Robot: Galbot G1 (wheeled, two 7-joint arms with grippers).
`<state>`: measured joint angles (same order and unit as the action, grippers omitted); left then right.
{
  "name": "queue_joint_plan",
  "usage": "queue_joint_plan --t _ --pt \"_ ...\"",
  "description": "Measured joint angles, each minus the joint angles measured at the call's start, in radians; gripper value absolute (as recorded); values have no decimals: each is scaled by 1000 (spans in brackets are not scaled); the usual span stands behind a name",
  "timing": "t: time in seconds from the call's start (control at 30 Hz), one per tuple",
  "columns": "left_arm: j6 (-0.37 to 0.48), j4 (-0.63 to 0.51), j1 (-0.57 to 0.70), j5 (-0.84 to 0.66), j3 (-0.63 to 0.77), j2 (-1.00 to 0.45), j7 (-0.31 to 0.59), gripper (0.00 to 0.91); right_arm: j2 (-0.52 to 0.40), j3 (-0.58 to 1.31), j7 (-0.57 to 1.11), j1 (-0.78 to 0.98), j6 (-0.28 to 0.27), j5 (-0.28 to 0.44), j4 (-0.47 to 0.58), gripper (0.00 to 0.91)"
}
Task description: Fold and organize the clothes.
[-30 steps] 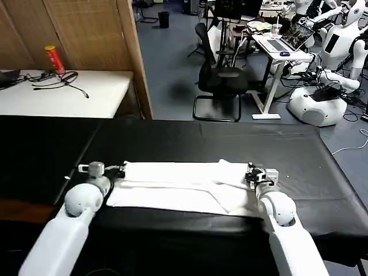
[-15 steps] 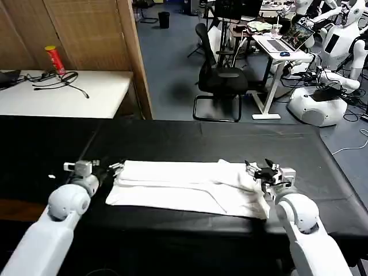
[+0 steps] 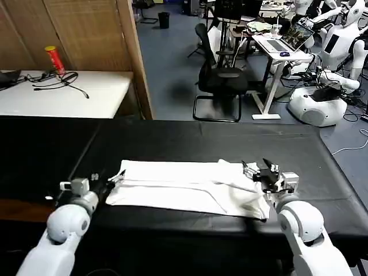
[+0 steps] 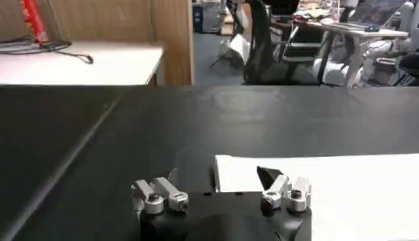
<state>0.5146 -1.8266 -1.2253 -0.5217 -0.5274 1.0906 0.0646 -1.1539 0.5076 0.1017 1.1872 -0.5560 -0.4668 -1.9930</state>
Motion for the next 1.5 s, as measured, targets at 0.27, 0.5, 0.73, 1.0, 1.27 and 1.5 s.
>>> queue_joint_plan --t 0.27,0.5,0.73,1.0,1.27,1.5 --pt "-22 -1 -44 45 -1 34 -14 166 -1 -3 -1 0 10 6 -3 878" --pt "-40 -7 -66 83 -1 63 -16 0 -7 -18 -9 -8 22 30 3 878" --pt "-28 5 -53 87 5 68 -31 0 -9 -18 -11 -18 23 32 6 878" --pt "-74 26 -26 270 -5 10 -76 0 -12 -3 -11 -15 23 32 8 878" --pt "-135 62 -15 417 -61 -174 -78 0 -25 1 -10 -11 24 32 10 878" --pt "-116 35 -33 405 -56 -263 -51 0 -46 -3 -7 4 27 53 7 878"
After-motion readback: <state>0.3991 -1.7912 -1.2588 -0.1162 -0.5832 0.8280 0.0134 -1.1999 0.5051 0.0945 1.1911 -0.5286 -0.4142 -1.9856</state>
